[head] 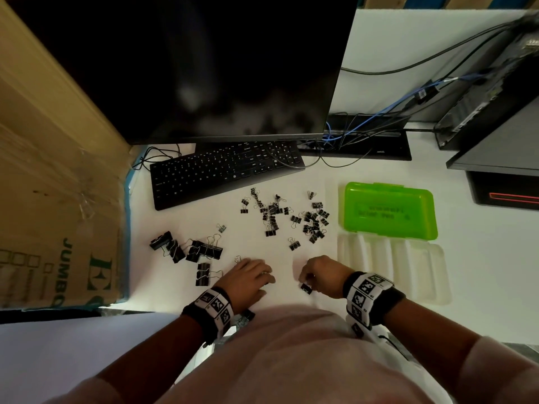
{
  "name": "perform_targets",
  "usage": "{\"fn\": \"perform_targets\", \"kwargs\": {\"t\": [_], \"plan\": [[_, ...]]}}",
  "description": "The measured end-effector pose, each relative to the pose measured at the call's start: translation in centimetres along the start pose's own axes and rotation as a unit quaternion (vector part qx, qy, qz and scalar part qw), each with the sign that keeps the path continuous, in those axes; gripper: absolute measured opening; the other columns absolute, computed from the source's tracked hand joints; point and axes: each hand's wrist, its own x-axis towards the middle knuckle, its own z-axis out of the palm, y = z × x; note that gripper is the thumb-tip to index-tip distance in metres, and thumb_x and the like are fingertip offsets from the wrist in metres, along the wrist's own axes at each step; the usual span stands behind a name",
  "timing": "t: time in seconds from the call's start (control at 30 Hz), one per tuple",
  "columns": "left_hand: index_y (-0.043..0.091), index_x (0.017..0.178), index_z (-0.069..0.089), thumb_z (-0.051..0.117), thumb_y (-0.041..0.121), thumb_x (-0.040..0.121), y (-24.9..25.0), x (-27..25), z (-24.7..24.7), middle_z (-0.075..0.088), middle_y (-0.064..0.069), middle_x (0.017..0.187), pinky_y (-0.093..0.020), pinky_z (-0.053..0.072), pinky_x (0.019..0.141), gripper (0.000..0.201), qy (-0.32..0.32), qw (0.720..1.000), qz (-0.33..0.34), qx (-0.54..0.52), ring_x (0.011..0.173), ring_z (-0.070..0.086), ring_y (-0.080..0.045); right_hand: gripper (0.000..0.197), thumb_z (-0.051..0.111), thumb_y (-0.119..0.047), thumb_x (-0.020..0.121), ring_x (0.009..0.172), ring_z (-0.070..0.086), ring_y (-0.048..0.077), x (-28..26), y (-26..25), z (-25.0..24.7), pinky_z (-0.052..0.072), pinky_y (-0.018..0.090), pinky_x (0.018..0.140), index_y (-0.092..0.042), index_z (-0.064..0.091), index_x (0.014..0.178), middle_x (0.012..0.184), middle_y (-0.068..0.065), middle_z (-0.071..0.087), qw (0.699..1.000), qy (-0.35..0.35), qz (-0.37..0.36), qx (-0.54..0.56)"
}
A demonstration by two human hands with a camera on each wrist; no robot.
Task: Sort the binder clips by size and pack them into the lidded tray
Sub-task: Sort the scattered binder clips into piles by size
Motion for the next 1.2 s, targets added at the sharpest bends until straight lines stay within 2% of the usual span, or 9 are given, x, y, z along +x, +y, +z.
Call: {"fn": "perform_targets", "kwargs": {"t": [0.13, 0.23, 0.33, 0.43, 0.53, 0.7, 0.87, 1.0, 1.2], "plan": [[0.028, 0.109, 0.059, 0.051, 0.043, 0.086, -0.1, -0.1, -0.7, 0.056, 0.006, 0.128, -0.043, 0.031, 0.11, 0.029, 0.036, 0.999, -0.013, -0.014, 0.129, 0.046, -0.018, 0.033, 0.048, 0.0, 0.085, 0.094, 0.062, 0.02, 0.8, -0.2, -0.4, 0.043, 0.023, 0.083, -0.013, 0.067, 0.109, 0.108, 0.007, 0.07, 0.999, -0.018, -0.026, -0.017], [0.024, 0.113, 0.059, 0.038, 0.042, 0.089, 0.4, 0.9, -2.0, 0.053, 0.005, 0.13, -0.04, 0.034, 0.111, 0.037, 0.069, 0.994, -0.048, -0.074, 0.129, 0.043, -0.017, 0.039, 0.048, 0.003, 0.084, 0.1, 0.064, 0.02, 1.2, 0.7, -2.0, 0.047, 0.027, 0.088, -0.017, 0.066, 0.112, 0.109, 0.003, 0.069, 0.999, 0.034, -0.019, -0.037], [0.022, 0.114, 0.058, 0.051, 0.036, 0.091, 1.0, 2.6, -3.0, 0.051, 0.007, 0.124, -0.034, 0.04, 0.1, 0.028, 0.048, 0.986, -0.067, -0.147, 0.117, 0.046, -0.014, 0.027, 0.055, -0.011, 0.089, 0.104, 0.061, 0.022, 1.2, 1.6, -3.0, 0.049, 0.033, 0.088, -0.021, 0.064, 0.113, 0.116, 0.002, 0.062, 0.994, 0.089, -0.006, -0.068], [0.024, 0.117, 0.058, 0.06, 0.038, 0.087, 2.9, 4.2, -3.5, 0.053, 0.003, 0.122, -0.033, 0.041, 0.099, 0.033, -0.048, 0.983, -0.003, -0.176, 0.112, 0.049, -0.016, 0.026, 0.06, -0.024, 0.089, 0.103, 0.058, 0.026, 1.3, 1.3, -2.9, 0.048, 0.036, 0.085, -0.019, 0.06, 0.115, 0.118, 0.004, 0.054, 0.991, 0.016, -0.002, -0.136], [0.025, 0.114, 0.06, 0.068, 0.04, 0.08, 4.0, 4.6, -3.9, 0.057, 0.003, 0.118, -0.03, 0.039, 0.094, 0.038, -0.097, 0.982, 0.045, -0.158, 0.108, 0.049, -0.015, 0.023, 0.052, -0.01, 0.09, 0.102, 0.059, 0.031, 2.0, 1.2, -3.0, 0.047, 0.036, 0.084, -0.014, 0.063, 0.11, 0.117, 0.01, 0.058, 0.987, 0.006, 0.003, -0.162], [0.035, 0.1, 0.06, 0.074, 0.028, 0.073, 2.0, 0.8, -4.9, 0.055, 0.013, 0.106, -0.032, 0.047, 0.088, 0.032, -0.146, 0.974, 0.005, -0.175, 0.101, 0.051, -0.008, 0.03, 0.046, -0.006, 0.089, 0.103, 0.061, 0.031, 2.4, 1.9, -4.9, 0.048, 0.034, 0.081, -0.015, 0.065, 0.111, 0.119, 0.01, 0.06, 0.981, 0.076, 0.04, -0.174], [0.028, 0.111, 0.063, 0.069, 0.011, 0.076, 1.0, -1.6, -4.8, 0.053, 0.004, 0.119, -0.029, 0.043, 0.088, 0.039, -0.213, 0.964, 0.011, -0.156, 0.111, 0.051, -0.014, 0.029, 0.043, 0.001, 0.086, 0.098, 0.062, 0.031, 2.6, 2.0, -6.5, 0.052, 0.037, 0.075, -0.007, 0.062, 0.107, 0.113, 0.012, 0.06, 0.966, 0.105, 0.06, -0.229], [0.022, 0.115, 0.061, 0.067, 0.008, 0.079, 1.2, -2.2, -4.2, 0.053, 0.002, 0.122, -0.031, 0.045, 0.089, 0.038, -0.225, 0.962, 0.011, -0.156, 0.113, 0.051, -0.017, 0.033, 0.045, -0.002, 0.087, 0.105, 0.059, 0.031, 3.6, 0.5, -6.5, 0.049, 0.037, 0.08, -0.011, 0.058, 0.117, 0.12, 0.009, 0.055, 0.966, 0.138, -0.013, -0.217], [0.021, 0.114, 0.062, 0.067, 0.009, 0.08, 0.5, -2.5, -4.0, 0.052, 0.0, 0.121, -0.026, 0.043, 0.091, 0.037, -0.214, 0.958, -0.001, -0.191, 0.109, 0.052, -0.017, 0.042, 0.042, 0.0, 0.092, 0.112, 0.056, 0.032, 5.3, -1.6, -4.6, 0.05, 0.042, 0.09, -0.012, 0.051, 0.131, 0.128, 0.01, 0.049, 0.975, 0.029, -0.084, -0.206]]}}
